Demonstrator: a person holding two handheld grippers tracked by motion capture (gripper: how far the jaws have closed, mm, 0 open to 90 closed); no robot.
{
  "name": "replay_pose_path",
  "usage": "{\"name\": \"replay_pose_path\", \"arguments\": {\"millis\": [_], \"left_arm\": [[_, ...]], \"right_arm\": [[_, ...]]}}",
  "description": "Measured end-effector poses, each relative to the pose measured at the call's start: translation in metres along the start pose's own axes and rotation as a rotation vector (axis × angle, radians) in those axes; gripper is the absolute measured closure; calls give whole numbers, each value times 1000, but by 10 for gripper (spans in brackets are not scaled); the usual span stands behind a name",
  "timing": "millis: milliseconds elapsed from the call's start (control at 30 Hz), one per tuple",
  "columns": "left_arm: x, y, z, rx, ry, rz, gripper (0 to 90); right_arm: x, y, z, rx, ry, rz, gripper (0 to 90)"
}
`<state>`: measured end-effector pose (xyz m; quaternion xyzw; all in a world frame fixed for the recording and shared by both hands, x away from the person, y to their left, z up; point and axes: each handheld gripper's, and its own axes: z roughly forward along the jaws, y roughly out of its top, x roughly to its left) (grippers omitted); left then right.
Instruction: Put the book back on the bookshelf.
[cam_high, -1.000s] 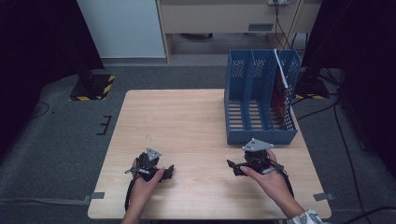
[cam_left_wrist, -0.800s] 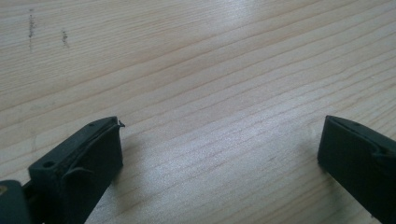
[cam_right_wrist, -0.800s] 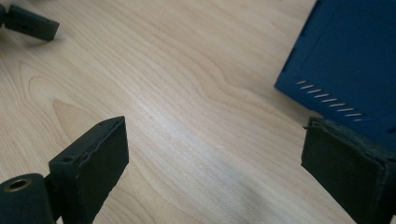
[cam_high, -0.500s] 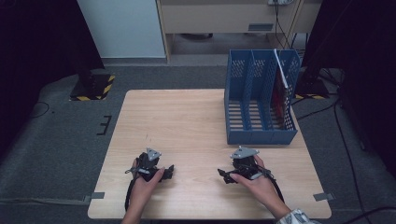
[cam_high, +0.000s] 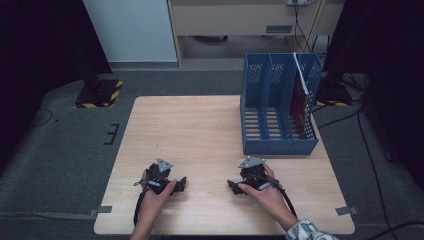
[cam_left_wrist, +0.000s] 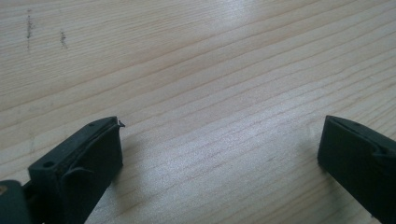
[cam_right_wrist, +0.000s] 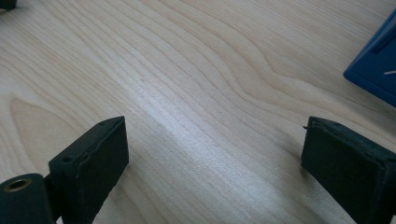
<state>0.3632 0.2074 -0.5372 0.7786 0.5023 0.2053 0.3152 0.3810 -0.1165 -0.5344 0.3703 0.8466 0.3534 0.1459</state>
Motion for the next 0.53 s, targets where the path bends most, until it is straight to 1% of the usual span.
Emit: {"name": "replay_pose_path", "arguments": {"millis": [67,100,167,233,533], "left_arm": [[0,0,0,0,0,0,0],[0,0,0,0,0,0,0],[0,0,0,0,0,0,0],[0,0,0,0,0,0,0],[0,0,0,0,-3,2,0]], "right_arm": [[-1,-1,2,3,-7,6,70],[-1,-2,3,-4,-15,4,64],[-2,-2,3,-1,-13,7,61],[-3,-3,4,-11,-14,8,50],[-4,-2,5,-6,-22,12,27]]}}
